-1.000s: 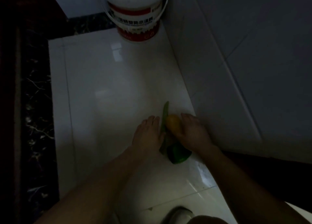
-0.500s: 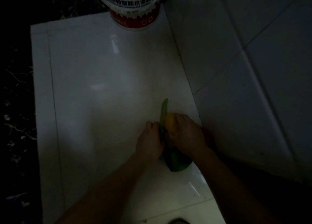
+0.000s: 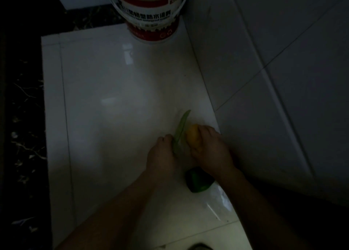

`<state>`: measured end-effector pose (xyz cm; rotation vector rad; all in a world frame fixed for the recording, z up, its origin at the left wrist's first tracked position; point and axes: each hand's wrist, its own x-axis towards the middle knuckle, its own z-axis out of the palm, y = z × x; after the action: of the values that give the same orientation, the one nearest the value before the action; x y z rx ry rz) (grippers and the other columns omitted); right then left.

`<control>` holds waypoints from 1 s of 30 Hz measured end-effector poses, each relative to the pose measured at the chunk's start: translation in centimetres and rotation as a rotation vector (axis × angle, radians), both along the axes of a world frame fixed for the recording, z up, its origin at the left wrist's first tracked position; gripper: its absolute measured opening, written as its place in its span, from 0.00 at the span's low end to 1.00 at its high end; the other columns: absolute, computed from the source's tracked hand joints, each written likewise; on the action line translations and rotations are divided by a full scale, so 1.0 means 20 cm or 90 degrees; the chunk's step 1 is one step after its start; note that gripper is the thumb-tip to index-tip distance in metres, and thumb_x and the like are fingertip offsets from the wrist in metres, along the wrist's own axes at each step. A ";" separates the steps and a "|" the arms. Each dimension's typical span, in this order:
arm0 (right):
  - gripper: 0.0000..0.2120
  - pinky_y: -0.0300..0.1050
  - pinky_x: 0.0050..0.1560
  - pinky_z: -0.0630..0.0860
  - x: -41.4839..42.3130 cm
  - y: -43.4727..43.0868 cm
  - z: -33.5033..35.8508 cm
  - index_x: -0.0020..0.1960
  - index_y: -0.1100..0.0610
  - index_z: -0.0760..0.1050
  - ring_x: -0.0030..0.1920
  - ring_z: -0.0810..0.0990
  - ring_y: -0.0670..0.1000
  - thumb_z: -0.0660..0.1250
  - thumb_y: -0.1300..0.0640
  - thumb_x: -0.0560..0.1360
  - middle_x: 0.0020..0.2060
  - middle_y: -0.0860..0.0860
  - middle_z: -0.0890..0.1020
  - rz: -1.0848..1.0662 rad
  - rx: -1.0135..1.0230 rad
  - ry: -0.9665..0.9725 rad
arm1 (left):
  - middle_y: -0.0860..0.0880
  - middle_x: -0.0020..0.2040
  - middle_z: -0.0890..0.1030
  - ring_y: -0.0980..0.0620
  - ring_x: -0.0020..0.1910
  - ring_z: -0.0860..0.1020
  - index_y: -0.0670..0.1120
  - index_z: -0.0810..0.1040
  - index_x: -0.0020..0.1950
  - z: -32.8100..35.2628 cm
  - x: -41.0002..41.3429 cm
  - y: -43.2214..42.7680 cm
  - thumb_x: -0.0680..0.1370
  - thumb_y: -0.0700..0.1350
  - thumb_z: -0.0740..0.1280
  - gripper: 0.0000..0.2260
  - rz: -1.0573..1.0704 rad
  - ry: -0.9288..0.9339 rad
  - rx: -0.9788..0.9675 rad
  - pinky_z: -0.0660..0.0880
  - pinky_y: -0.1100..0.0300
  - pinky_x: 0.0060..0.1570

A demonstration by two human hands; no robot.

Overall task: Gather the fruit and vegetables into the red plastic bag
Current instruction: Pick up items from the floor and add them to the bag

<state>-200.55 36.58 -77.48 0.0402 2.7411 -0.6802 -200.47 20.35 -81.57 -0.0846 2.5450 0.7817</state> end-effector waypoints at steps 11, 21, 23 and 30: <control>0.35 0.46 0.61 0.67 0.04 -0.09 0.84 0.71 0.58 0.64 0.63 0.70 0.56 0.72 0.53 0.68 0.66 0.55 0.71 0.007 -0.020 0.064 | 0.45 0.52 0.76 0.44 0.47 0.78 0.49 0.73 0.66 0.86 0.01 -0.18 0.70 0.41 0.68 0.23 0.044 0.101 0.040 0.77 0.51 0.44; 0.33 0.42 0.58 0.65 0.02 -0.21 2.11 0.71 0.55 0.64 0.63 0.68 0.54 0.71 0.54 0.69 0.65 0.52 0.70 -0.008 -0.038 0.133 | 0.48 0.52 0.75 0.49 0.46 0.76 0.49 0.72 0.67 2.10 0.00 -0.30 0.72 0.40 0.68 0.23 0.044 0.197 0.081 0.74 0.57 0.40; 0.34 0.40 0.58 0.63 0.01 -0.24 2.37 0.71 0.55 0.64 0.63 0.68 0.53 0.71 0.53 0.68 0.66 0.52 0.70 -0.006 -0.031 0.150 | 0.48 0.52 0.75 0.49 0.47 0.75 0.50 0.72 0.66 2.36 -0.01 -0.34 0.72 0.40 0.67 0.22 0.044 0.212 0.077 0.75 0.55 0.41; 0.34 0.45 0.60 0.68 -0.02 -0.37 3.23 0.69 0.58 0.68 0.61 0.72 0.56 0.73 0.56 0.64 0.63 0.54 0.73 0.016 -0.029 0.222 | 0.49 0.50 0.73 0.49 0.44 0.74 0.51 0.71 0.64 3.19 0.01 -0.50 0.73 0.42 0.67 0.20 0.052 0.249 0.070 0.76 0.49 0.40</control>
<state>-200.91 29.27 -12.97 -0.1353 3.0480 -0.8092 -200.33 10.39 -17.84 0.0014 2.8709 1.0566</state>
